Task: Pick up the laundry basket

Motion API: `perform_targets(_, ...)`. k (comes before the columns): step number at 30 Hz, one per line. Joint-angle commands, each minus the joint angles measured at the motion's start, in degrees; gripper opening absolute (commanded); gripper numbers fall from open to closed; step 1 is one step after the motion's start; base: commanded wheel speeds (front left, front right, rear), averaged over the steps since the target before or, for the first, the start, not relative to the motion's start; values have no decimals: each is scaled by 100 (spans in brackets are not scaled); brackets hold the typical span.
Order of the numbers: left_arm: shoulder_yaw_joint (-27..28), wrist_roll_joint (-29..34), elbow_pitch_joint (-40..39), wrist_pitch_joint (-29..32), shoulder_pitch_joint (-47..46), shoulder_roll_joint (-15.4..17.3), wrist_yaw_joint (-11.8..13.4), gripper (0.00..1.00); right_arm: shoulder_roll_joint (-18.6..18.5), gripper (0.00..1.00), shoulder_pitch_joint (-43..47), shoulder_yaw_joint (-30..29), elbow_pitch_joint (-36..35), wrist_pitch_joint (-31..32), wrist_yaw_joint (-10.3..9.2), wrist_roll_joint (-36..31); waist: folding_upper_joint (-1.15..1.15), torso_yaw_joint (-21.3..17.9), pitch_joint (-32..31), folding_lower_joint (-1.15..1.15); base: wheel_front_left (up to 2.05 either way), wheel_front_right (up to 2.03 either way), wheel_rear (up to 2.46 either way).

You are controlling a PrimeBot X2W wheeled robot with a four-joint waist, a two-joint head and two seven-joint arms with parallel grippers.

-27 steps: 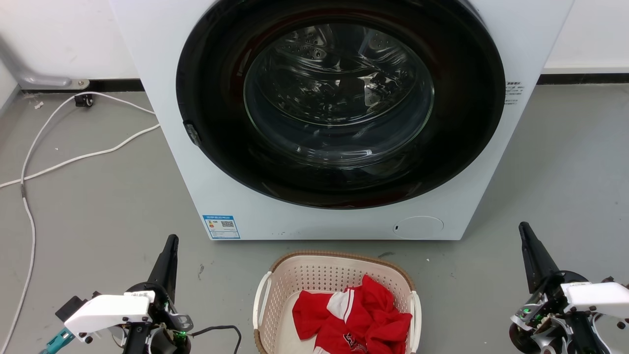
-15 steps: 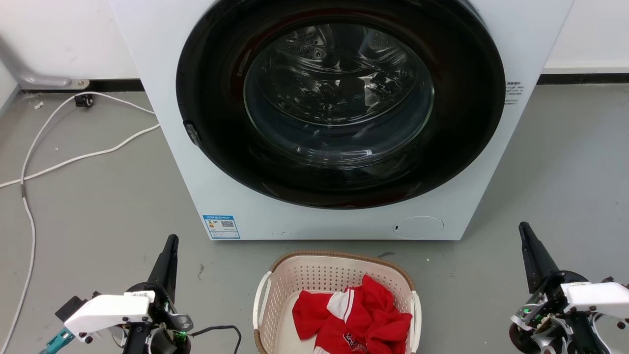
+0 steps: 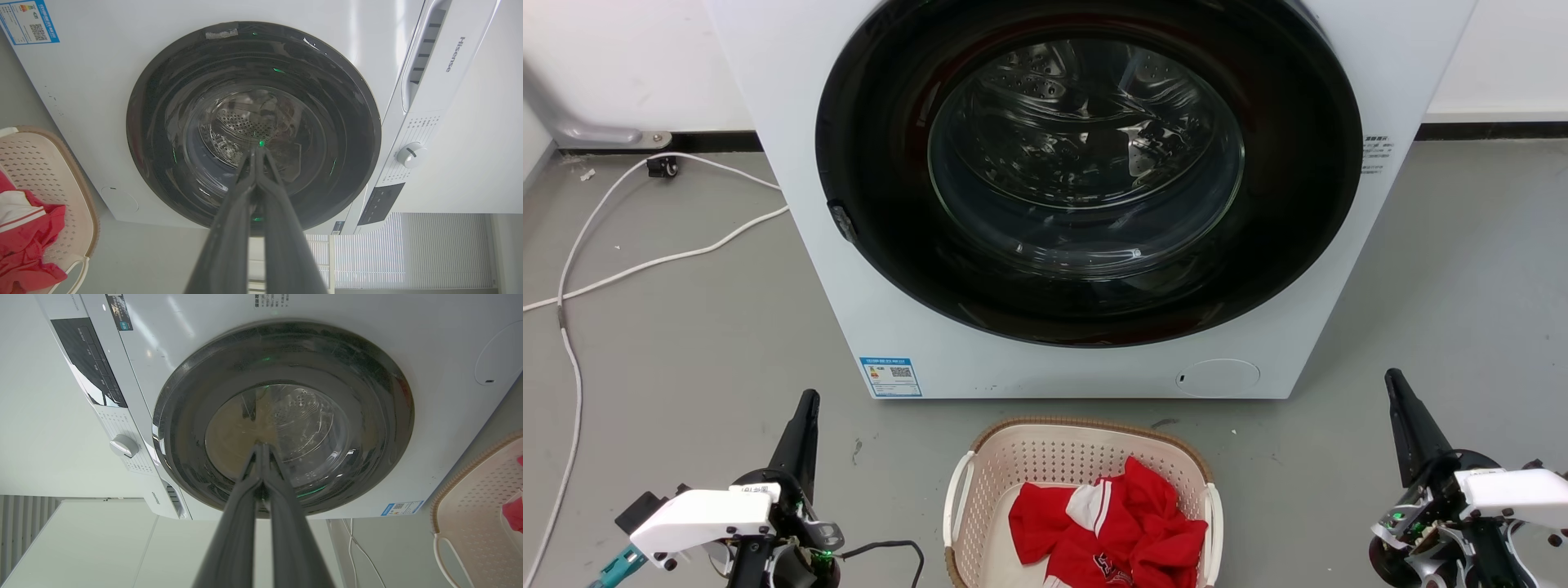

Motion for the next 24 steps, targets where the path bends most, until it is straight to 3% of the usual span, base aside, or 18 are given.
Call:
perform_targets(1,6,24,4,11,-57,-3,-21,0,17,0,-75,2,2,-2,3,-6,0,0,0,0,0,0,0)
perform_targets(24,6,24,4,11,-58,-3,-21,0,17,0,-76,2,2,-2,3,-6,0,0,0,0,0,0,0)
